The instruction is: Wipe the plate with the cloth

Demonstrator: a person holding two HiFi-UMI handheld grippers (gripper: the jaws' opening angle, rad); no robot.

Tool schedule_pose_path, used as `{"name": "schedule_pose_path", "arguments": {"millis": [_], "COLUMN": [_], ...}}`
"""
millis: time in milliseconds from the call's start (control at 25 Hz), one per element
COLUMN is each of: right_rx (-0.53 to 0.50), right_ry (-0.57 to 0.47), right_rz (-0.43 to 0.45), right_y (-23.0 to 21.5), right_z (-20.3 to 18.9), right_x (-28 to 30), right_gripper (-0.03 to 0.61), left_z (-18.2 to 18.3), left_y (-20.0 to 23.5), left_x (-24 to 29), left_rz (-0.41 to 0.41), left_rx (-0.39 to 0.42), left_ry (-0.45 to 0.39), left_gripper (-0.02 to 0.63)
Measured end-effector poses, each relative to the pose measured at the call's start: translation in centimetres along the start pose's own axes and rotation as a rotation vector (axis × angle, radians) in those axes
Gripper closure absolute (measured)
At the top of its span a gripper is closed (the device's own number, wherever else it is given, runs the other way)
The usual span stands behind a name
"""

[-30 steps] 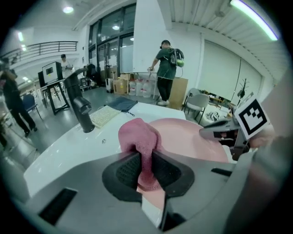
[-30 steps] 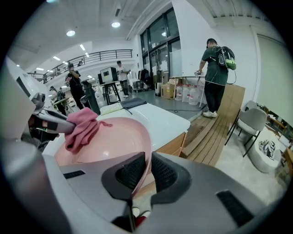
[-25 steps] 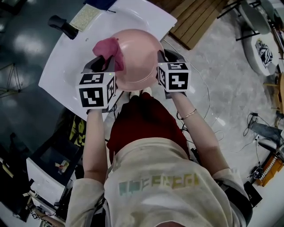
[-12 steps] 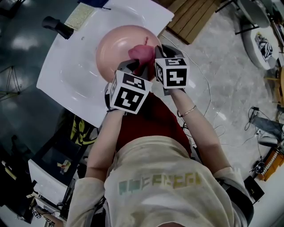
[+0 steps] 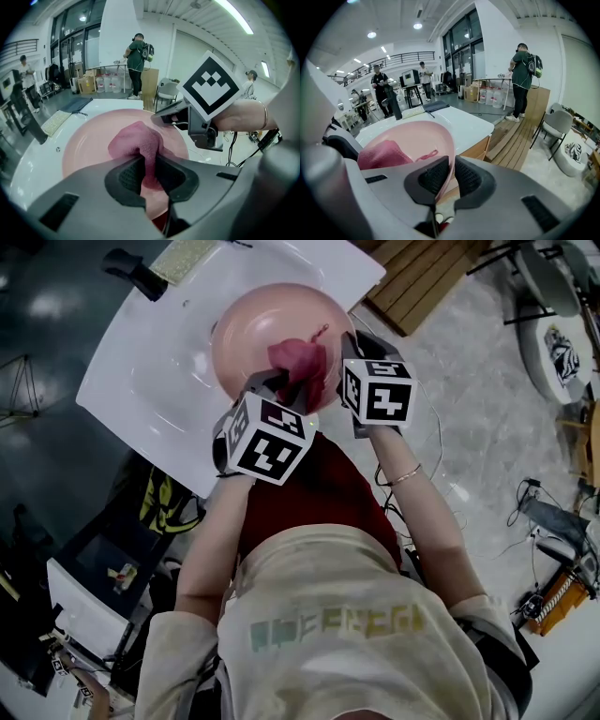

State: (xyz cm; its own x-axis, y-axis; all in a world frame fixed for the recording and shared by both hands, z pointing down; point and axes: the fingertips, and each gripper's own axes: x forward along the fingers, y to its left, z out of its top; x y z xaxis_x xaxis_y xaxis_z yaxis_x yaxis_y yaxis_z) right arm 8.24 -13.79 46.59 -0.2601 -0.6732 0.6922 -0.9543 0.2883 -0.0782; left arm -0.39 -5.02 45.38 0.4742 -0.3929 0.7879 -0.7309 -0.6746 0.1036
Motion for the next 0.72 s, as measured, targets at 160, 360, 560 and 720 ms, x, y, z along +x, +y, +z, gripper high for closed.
{"name": "schedule_pose_path", "arguments": {"millis": [160, 360, 560, 720], "right_rx": [-0.009, -0.014, -0.016, -0.015], "right_ry": [-0.001, 0.001, 0.003, 0.007], "right_rz": [-0.001, -0.001, 0.002, 0.006], "right_y": [0.1, 0.2, 0.3, 0.4], "right_z": [0.0, 0.0, -0.1, -0.1], "right_x": [0.1, 0.0, 0.1, 0.1], "right_gripper": [0.515, 0.515, 0.515, 0.515], "left_z": [-0.9, -1.7, -2.4, -2.7], "left_y": [0.9, 2.1, 3.3, 4.3], "left_x": [-0.6, -1.4, -1.9, -2.3], "left_rz": [0.018, 0.047, 0.080, 0.113], "left_rx": [-0.018, -0.037, -0.052, -0.069], "left_ry": [0.006, 0.015, 0.024, 0.028], "left_gripper": [0.546, 0.546, 0.545, 0.545]}}
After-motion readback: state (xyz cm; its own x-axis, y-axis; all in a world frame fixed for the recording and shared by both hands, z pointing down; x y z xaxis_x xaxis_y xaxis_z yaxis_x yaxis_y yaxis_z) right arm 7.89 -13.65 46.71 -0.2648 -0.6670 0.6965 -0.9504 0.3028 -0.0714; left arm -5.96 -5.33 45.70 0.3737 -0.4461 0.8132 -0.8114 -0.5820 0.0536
